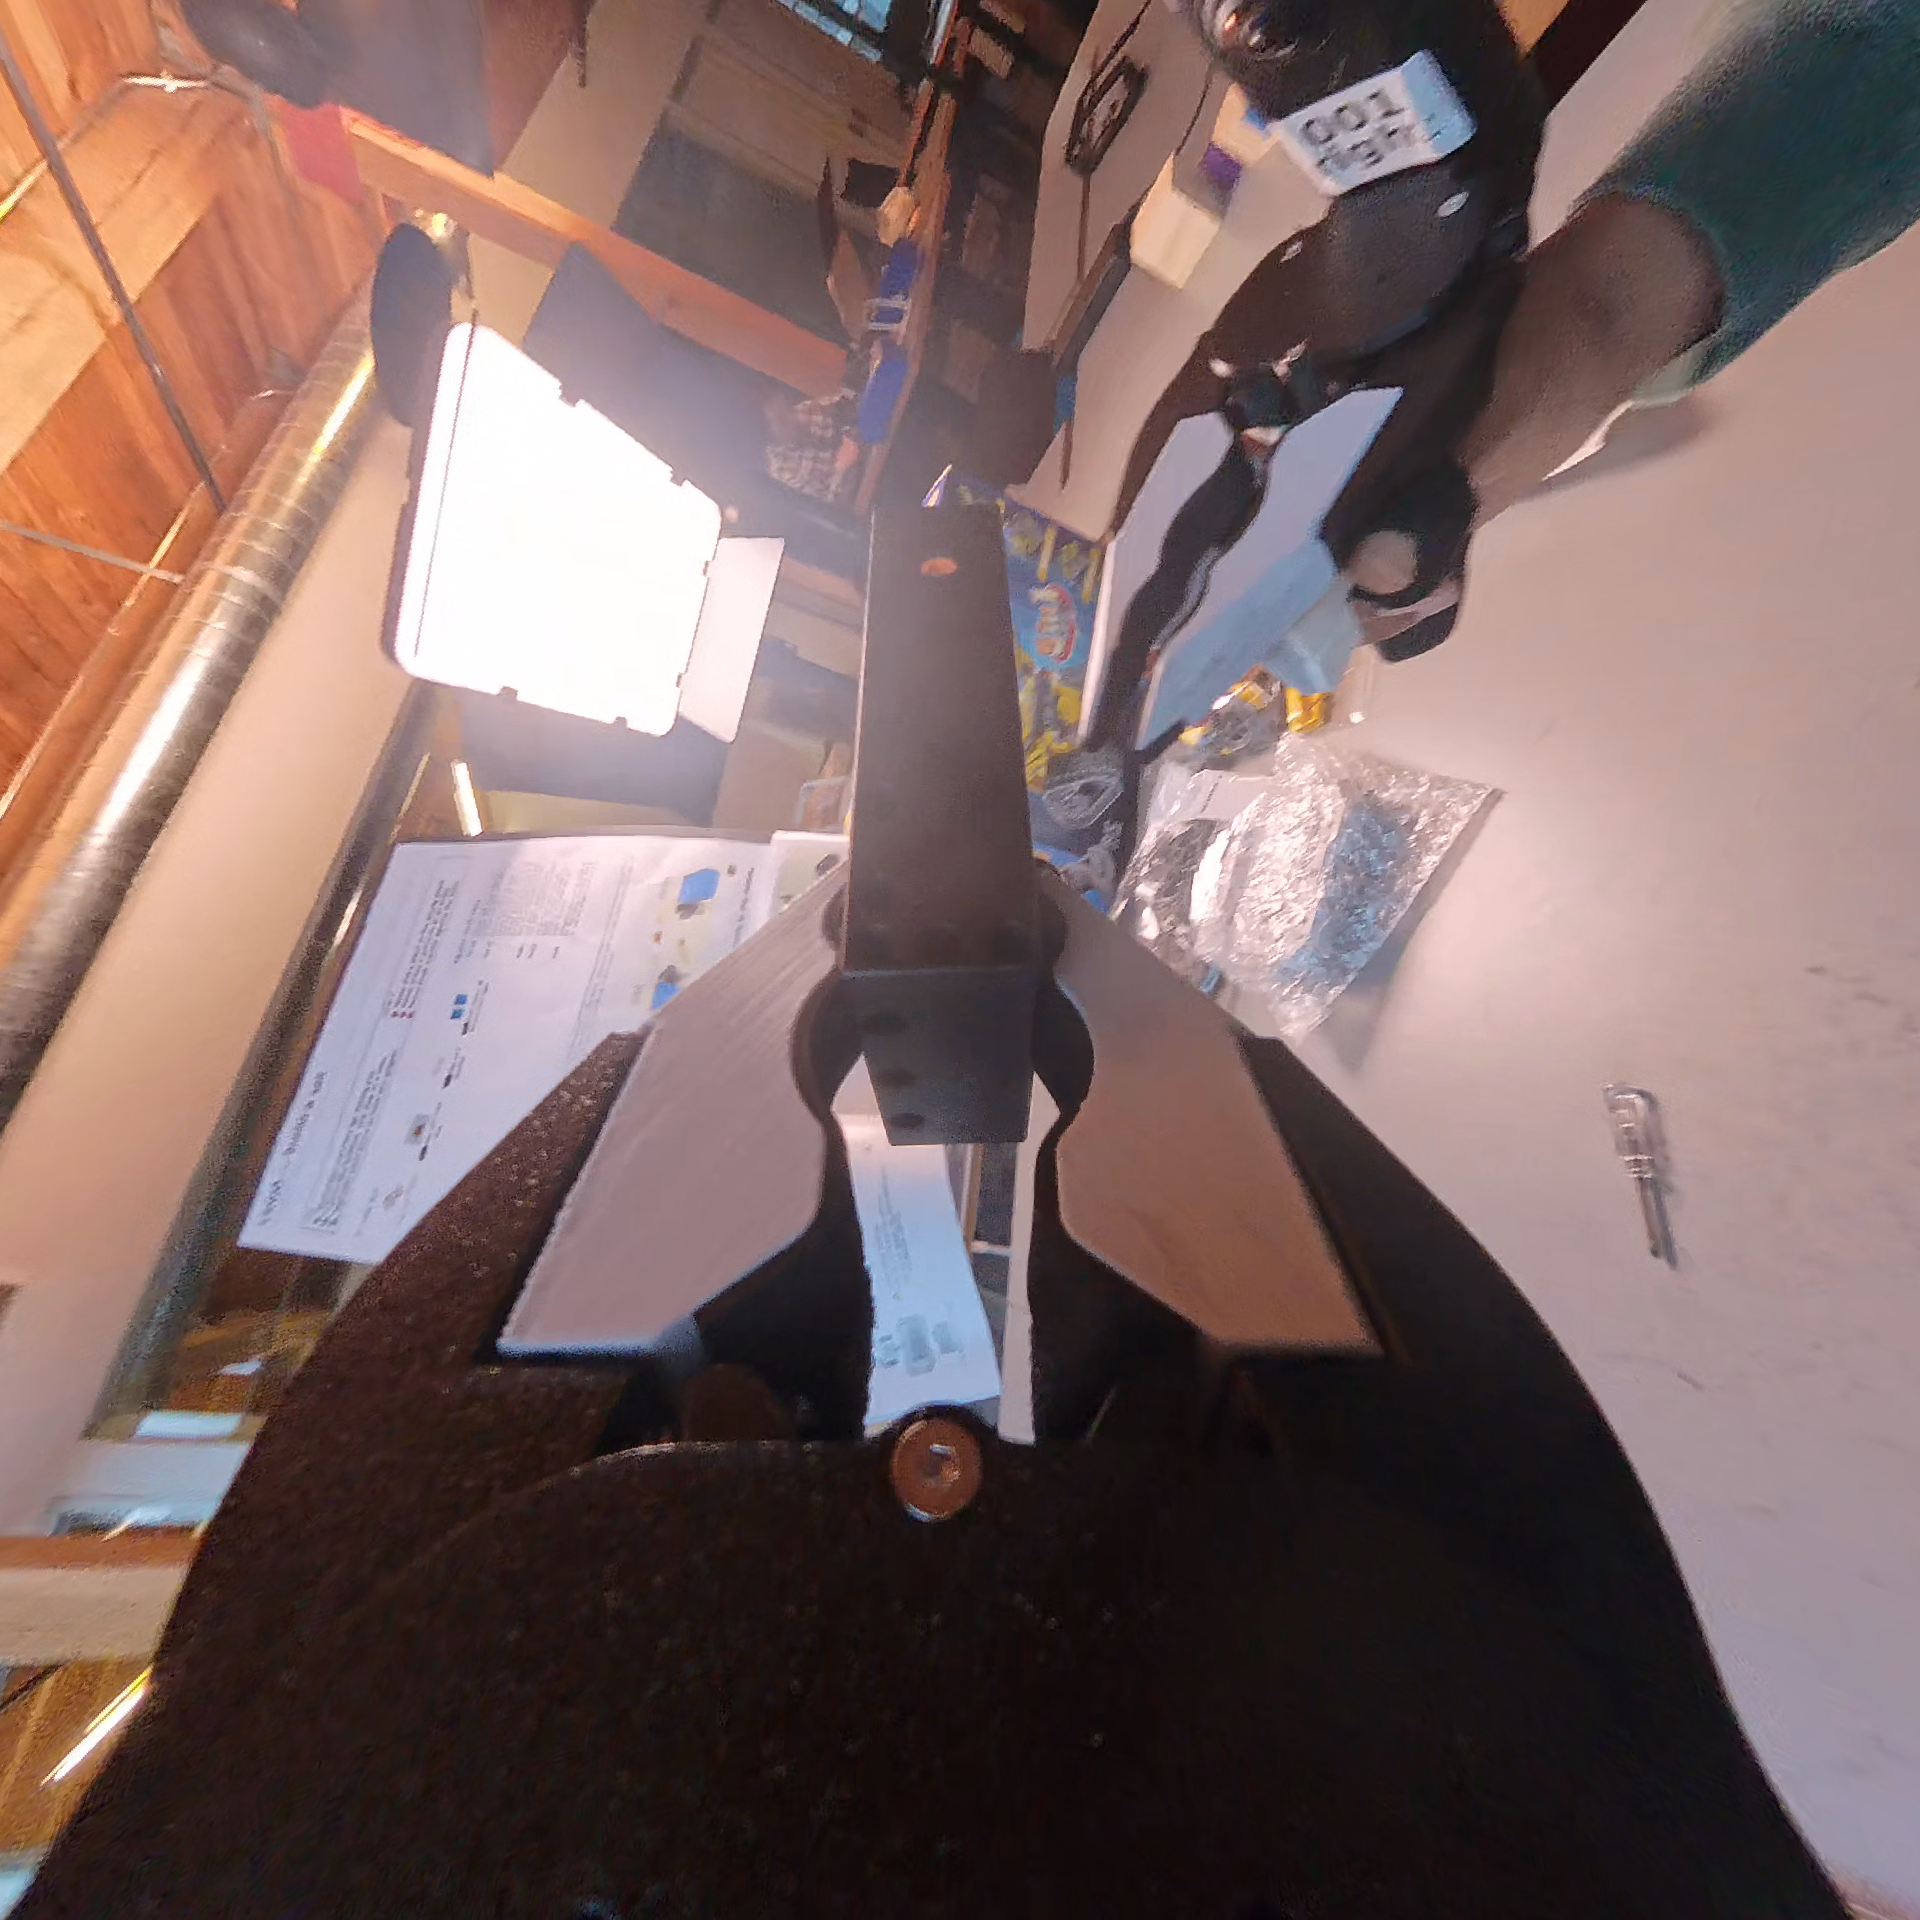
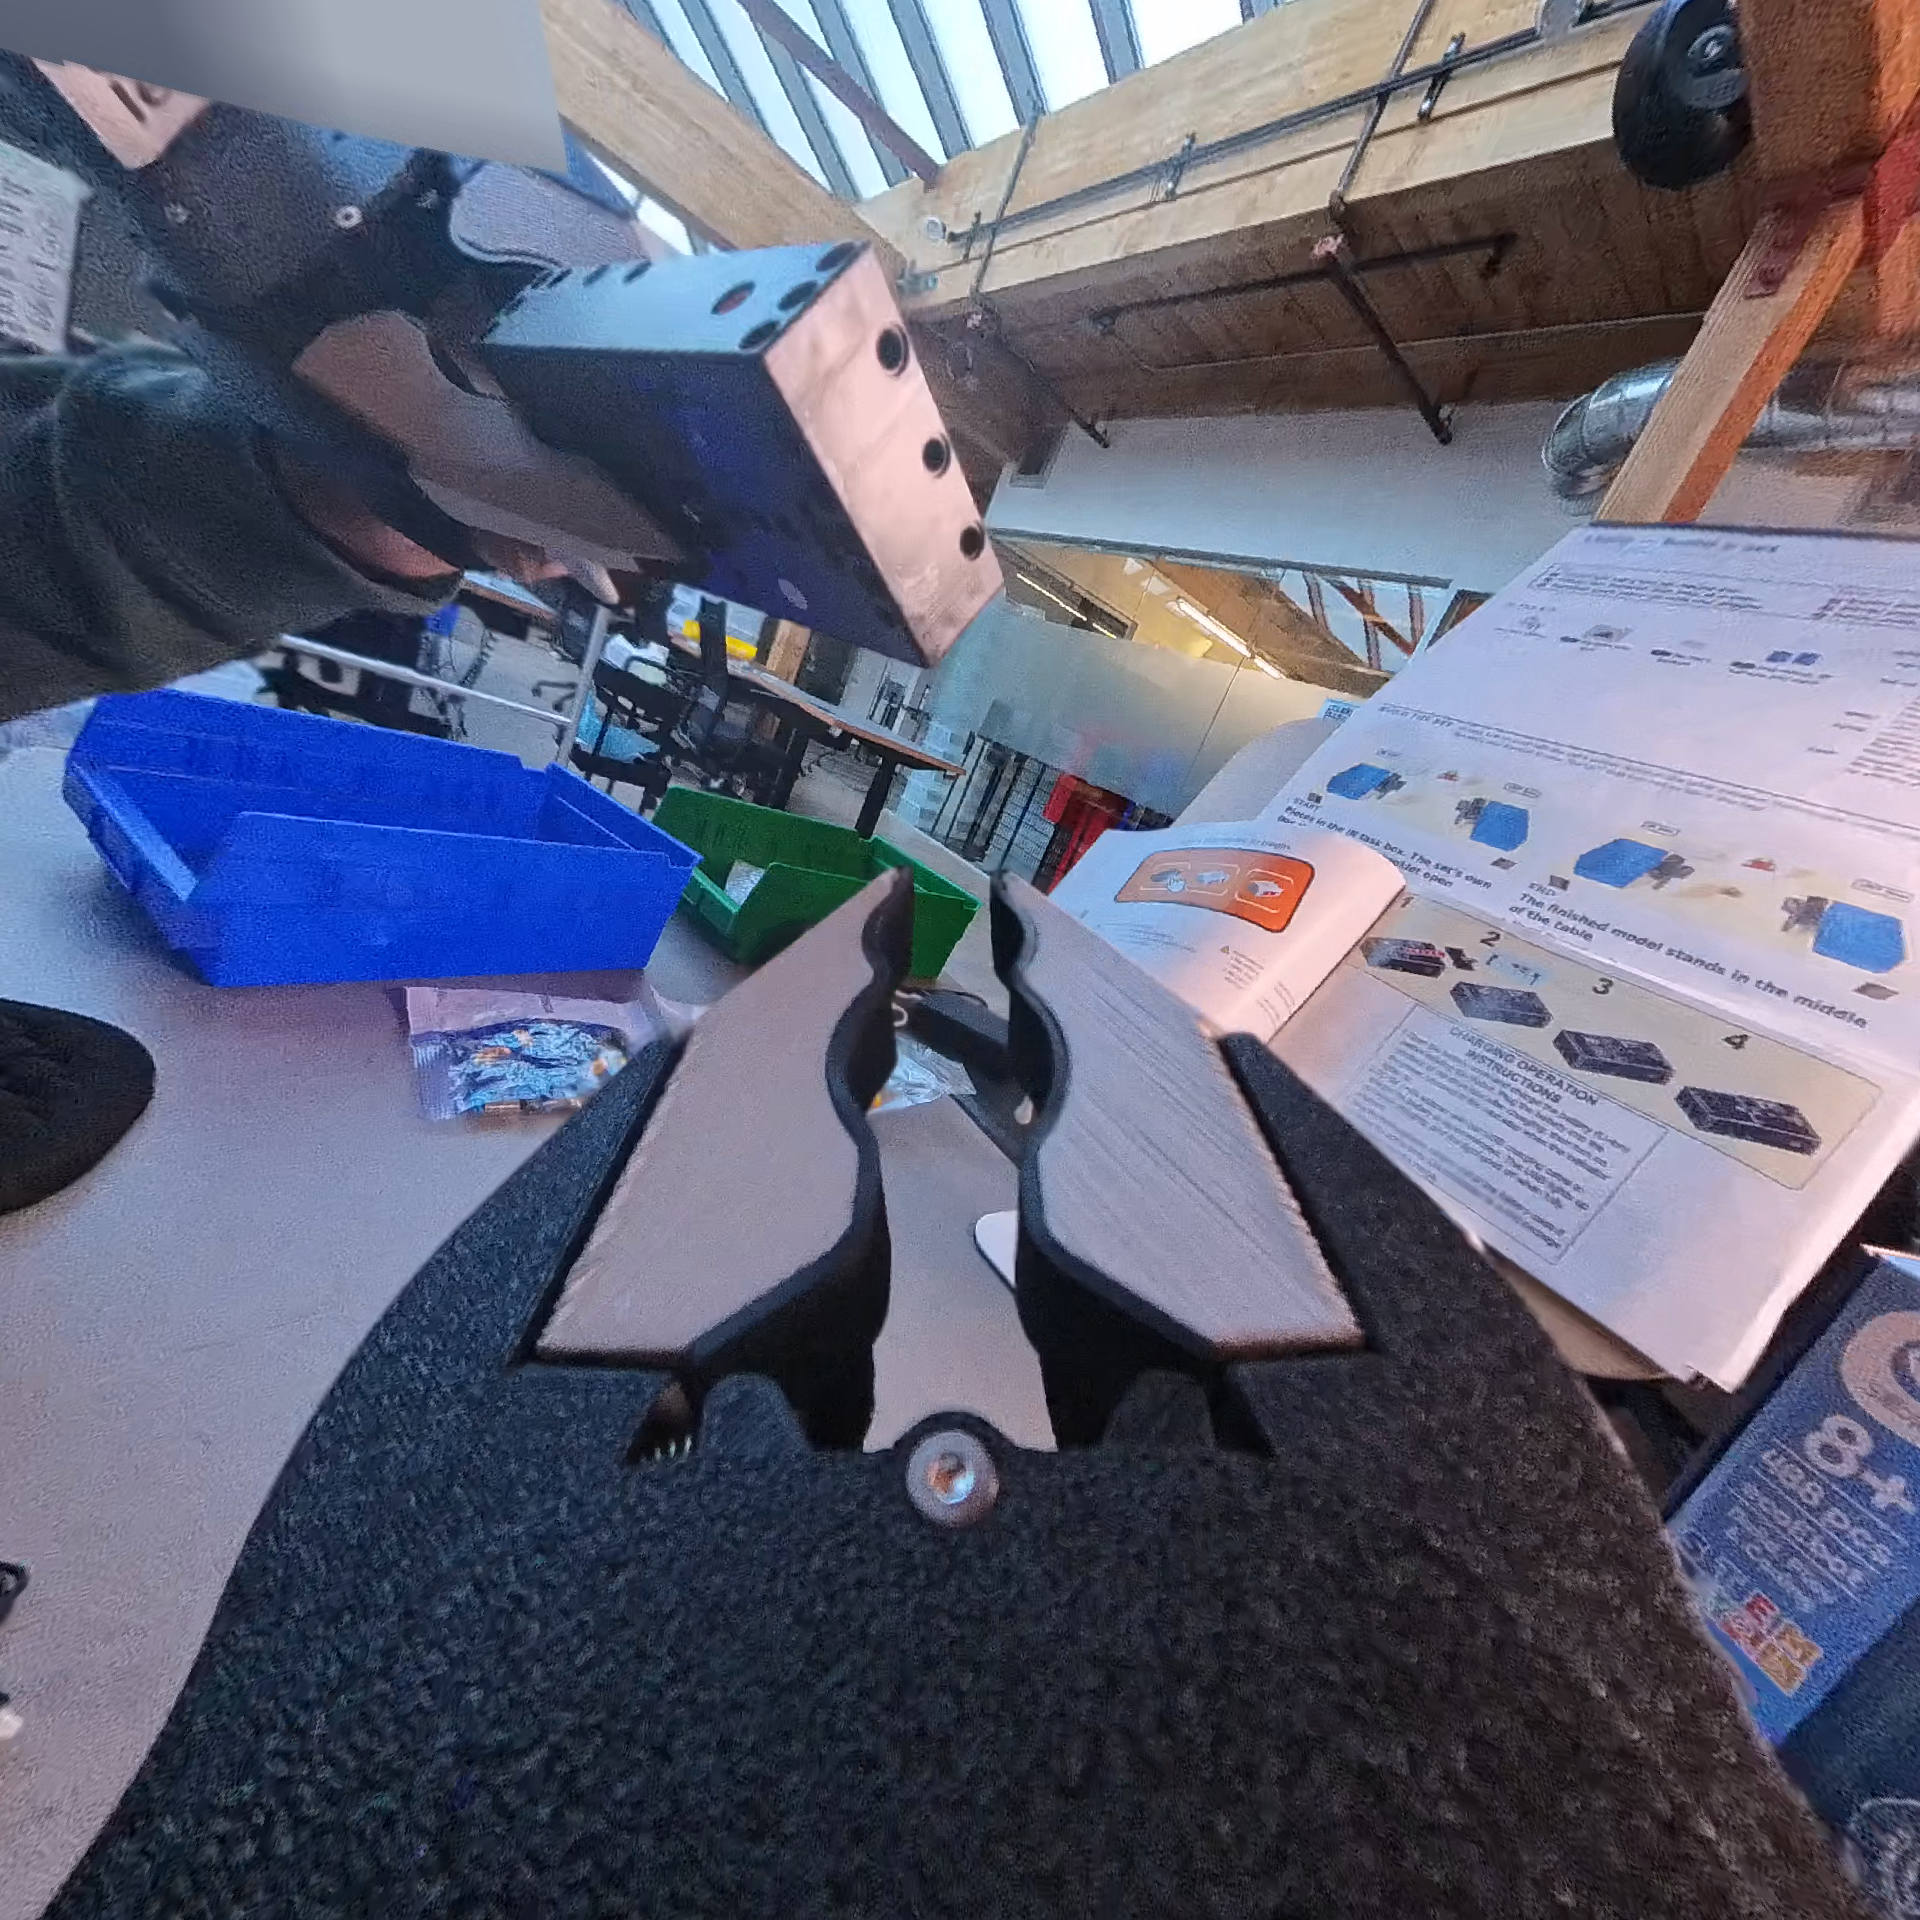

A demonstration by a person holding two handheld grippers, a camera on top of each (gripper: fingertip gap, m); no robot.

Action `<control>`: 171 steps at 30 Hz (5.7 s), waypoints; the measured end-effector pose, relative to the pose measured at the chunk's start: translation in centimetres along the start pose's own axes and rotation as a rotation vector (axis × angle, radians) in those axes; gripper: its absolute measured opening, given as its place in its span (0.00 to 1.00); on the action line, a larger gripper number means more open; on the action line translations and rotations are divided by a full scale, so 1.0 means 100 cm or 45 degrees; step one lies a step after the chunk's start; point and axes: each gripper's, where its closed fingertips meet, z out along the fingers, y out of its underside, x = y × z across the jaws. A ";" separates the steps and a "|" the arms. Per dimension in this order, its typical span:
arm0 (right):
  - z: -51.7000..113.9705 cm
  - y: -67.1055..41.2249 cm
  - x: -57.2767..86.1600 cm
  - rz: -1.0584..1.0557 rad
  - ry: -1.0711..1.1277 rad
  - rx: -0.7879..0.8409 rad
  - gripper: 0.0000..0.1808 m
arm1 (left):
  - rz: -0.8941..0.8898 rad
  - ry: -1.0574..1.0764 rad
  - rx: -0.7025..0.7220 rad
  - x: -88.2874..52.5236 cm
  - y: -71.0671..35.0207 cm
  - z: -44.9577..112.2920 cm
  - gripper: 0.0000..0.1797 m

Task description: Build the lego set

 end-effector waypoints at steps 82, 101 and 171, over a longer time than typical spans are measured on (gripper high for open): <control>0.023 -0.042 -0.006 0.096 0.285 0.060 0.00 | -0.188 -0.307 -0.008 -0.004 0.004 0.047 0.14; 0.026 -0.047 -0.009 0.081 0.271 0.067 0.04 | -0.266 -0.312 0.034 -0.009 0.001 0.043 0.14; 0.018 0.050 -0.041 0.897 -0.583 -0.150 0.17 | -1.949 0.317 0.743 0.094 0.045 0.041 0.15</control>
